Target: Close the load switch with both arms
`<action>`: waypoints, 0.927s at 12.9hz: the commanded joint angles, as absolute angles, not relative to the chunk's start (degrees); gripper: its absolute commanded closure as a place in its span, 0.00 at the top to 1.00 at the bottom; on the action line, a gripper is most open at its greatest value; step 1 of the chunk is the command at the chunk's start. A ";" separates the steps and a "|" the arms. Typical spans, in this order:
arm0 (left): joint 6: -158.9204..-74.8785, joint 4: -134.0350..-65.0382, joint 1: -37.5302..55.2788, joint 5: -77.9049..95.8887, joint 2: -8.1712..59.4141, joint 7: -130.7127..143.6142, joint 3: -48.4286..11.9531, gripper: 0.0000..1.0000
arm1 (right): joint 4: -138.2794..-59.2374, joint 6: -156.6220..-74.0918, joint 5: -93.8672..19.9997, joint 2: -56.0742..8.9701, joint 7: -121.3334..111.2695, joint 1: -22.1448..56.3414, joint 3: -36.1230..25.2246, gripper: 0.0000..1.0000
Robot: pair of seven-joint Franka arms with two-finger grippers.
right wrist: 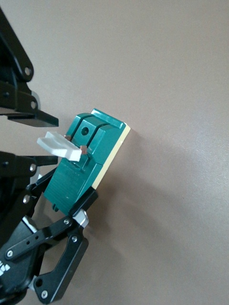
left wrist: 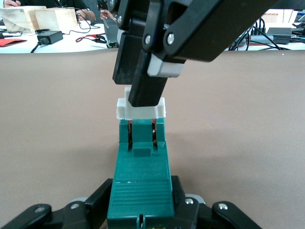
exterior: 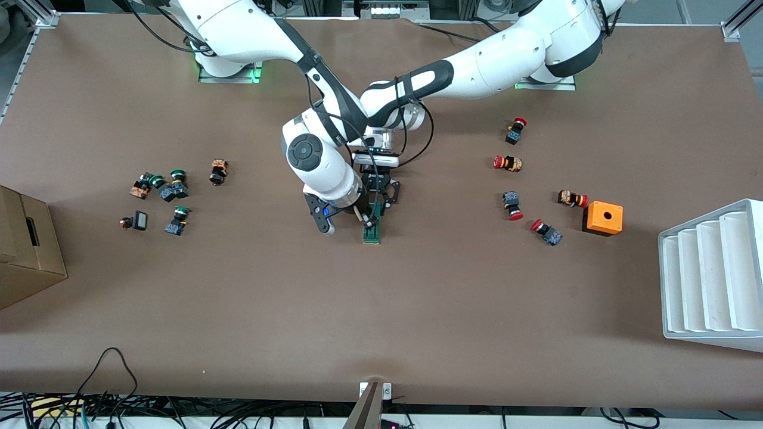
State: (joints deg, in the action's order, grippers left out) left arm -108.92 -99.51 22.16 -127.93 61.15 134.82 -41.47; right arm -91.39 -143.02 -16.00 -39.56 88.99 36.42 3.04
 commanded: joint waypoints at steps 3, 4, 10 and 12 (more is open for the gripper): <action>-110.21 -98.96 22.32 -129.11 63.46 135.00 -40.96 0.41 | -89.82 -142.65 -15.12 -40.60 90.26 36.21 3.51 0.19; -110.21 -98.96 22.32 -129.11 63.46 135.00 -40.96 0.41 | -89.82 -142.65 -15.03 -40.78 90.26 36.04 3.43 0.19; -110.21 -98.88 22.32 -129.11 63.46 135.00 -40.96 0.41 | -87.72 -142.65 -14.94 -42.71 90.26 35.33 3.51 0.19; -110.21 -98.88 22.32 -129.11 63.46 135.00 -40.96 0.41 | -87.28 -142.65 -14.85 -42.89 90.18 35.07 3.43 0.19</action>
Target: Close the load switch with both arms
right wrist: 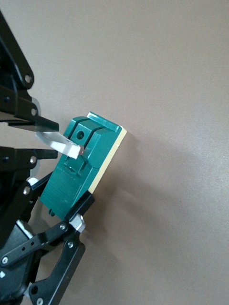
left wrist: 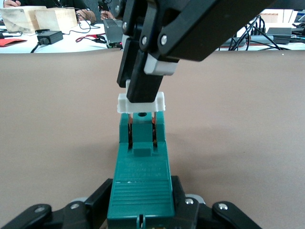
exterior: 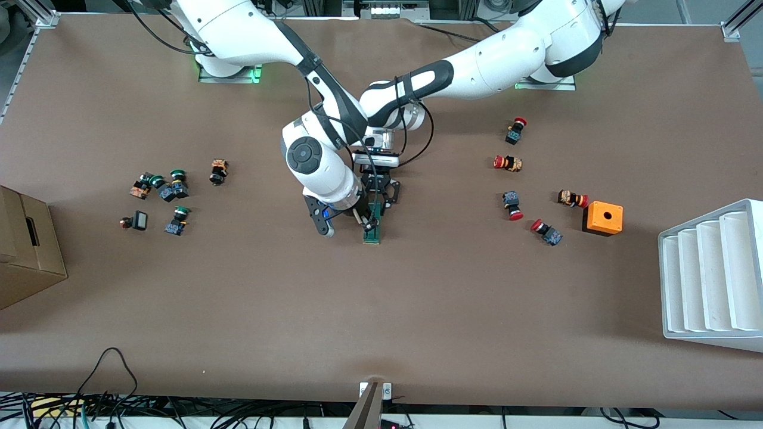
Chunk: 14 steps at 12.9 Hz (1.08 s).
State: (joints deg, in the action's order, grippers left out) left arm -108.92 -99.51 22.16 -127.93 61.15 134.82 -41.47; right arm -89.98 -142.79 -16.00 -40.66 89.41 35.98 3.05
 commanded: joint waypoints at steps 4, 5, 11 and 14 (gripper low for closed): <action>-110.21 -98.88 22.32 -129.11 63.46 135.00 -40.96 0.41 | -85.61 -142.30 -14.94 -43.85 89.91 34.45 3.43 0.19; -110.21 -98.88 22.32 -129.11 63.46 135.00 -40.96 0.41 | -85.26 -142.21 -14.94 -44.21 89.91 34.19 3.43 0.19; -110.21 -98.88 22.32 -129.11 63.46 135.00 -40.96 0.41 | -82.09 -142.29 -14.85 -47.19 89.74 33.40 3.43 0.20; -110.21 -98.79 22.41 -129.20 63.46 135.00 -40.96 0.41 | -81.83 -142.29 -14.85 -47.55 89.04 32.70 3.34 0.20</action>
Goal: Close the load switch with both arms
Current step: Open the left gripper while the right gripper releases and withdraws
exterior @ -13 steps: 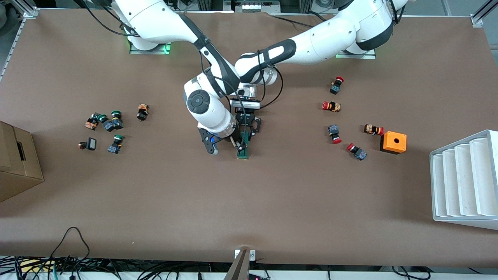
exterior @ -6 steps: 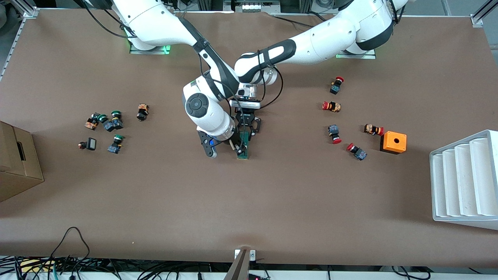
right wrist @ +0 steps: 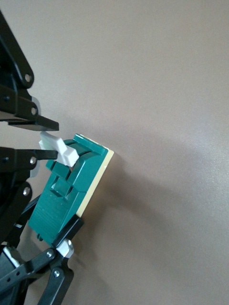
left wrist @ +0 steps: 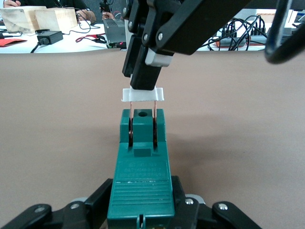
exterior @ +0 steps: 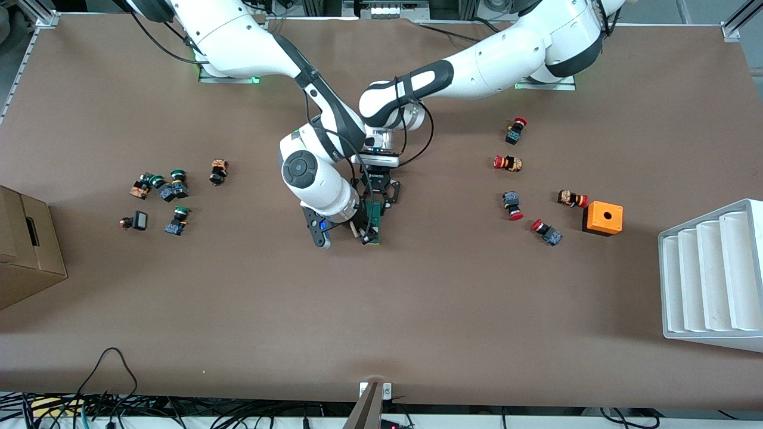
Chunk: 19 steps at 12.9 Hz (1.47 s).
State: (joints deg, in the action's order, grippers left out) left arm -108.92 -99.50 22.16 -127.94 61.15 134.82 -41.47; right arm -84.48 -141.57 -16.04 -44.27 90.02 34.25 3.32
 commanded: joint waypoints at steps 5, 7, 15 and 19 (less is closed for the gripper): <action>-110.21 -98.70 22.32 -129.20 63.46 135.00 -40.96 0.41 | -80.86 -142.73 -14.85 -49.13 88.33 32.52 3.25 0.23; -110.21 -98.70 22.41 -129.20 63.54 135.00 -40.96 0.41 | -80.86 -142.74 -14.85 -49.22 88.33 32.61 3.25 0.23; -110.21 -98.70 22.32 -129.20 63.54 135.00 -40.96 0.41 | -80.86 -139.24 -14.77 -46.69 87.81 31.30 3.25 0.59; -110.21 -98.70 22.32 -129.20 63.54 134.91 -40.96 0.41 | -83.13 -125.11 -15.03 -34.75 71.69 23.40 3.43 0.99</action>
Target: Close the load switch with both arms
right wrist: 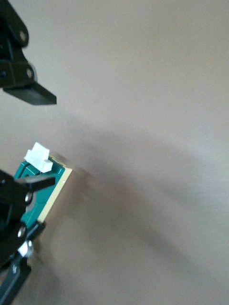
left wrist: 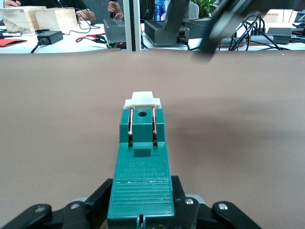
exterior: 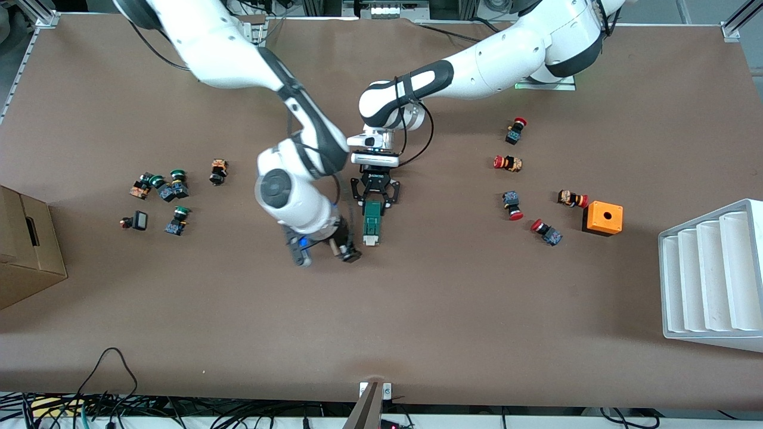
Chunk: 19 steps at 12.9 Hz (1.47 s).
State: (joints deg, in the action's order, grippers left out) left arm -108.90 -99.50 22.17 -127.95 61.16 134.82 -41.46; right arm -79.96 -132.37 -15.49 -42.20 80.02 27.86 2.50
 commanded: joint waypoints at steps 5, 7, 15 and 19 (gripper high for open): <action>-110.39 -98.61 21.71 -129.11 63.28 134.56 -40.96 0.99 | -92.70 -110.84 -14.68 -17.53 40.93 11.80 3.43 1.00; -110.56 -99.14 20.84 -128.94 62.50 134.03 -41.83 1.00 | -96.49 -107.42 -14.15 -11.98 30.11 7.05 3.43 1.00; -110.83 -101.51 17.14 -111.47 53.36 122.28 -51.66 1.00 | -102.75 -102.67 1.04 -0.61 2.11 0.09 3.43 1.00; -110.57 -100.28 14.68 -92.06 45.99 106.73 -58.17 1.00 | -100.55 -102.13 1.76 -1.05 1.67 0.26 3.43 1.00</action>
State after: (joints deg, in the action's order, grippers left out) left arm -110.24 -99.12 16.54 -99.22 50.97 113.00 -56.51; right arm -101.60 -103.02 0.86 -1.34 2.58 0.91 2.48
